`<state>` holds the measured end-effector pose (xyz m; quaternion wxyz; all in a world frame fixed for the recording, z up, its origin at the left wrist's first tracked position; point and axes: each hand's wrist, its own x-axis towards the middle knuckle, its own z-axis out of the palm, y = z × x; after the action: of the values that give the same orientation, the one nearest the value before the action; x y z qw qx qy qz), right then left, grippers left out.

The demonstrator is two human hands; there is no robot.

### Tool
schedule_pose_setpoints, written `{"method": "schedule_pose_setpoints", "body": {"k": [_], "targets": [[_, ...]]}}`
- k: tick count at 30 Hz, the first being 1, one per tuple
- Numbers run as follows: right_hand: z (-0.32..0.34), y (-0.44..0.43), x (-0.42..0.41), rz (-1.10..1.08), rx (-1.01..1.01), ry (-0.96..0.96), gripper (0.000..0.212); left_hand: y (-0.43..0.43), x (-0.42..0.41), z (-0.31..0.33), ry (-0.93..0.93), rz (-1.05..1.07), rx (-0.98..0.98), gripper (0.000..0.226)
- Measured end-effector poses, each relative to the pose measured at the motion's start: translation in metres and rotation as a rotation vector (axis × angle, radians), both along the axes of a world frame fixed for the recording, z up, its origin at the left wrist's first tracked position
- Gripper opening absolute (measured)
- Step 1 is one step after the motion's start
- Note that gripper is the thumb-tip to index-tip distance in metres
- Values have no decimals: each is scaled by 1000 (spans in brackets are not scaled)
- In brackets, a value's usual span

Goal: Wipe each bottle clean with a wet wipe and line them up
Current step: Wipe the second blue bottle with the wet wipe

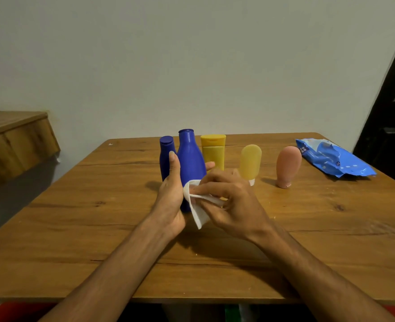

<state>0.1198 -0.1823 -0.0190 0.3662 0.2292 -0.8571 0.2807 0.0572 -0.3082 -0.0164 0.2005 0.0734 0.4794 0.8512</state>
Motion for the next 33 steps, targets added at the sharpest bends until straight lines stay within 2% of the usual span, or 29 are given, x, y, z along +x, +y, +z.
{"method": "schedule_pose_setpoints", "body": {"k": [6, 10, 15, 20, 26, 33], "targets": [[-2, 4, -4, -154, -168, 2, 41, 4, 5, 2, 57, 27, 4, 58], [0, 3, -3, -126, -207, 5, 38, 3, 5, 2, 62, 42, -7, 60], [0, 1, -1, -24, -29, -2, 29, -2, 2, 0, -57, -32, 50, 73], [-2, 5, -5, -136, -203, -34, 34, -1, 5, 5, -8, -49, 87, 63], [2, 6, -4, -175, -343, 17, 37, 1, 4, 4, 41, 15, 32, 66], [-1, -5, -1, -19, -175, 70, 25, -3, 3, 4, 6, -120, 41, 74]]}}
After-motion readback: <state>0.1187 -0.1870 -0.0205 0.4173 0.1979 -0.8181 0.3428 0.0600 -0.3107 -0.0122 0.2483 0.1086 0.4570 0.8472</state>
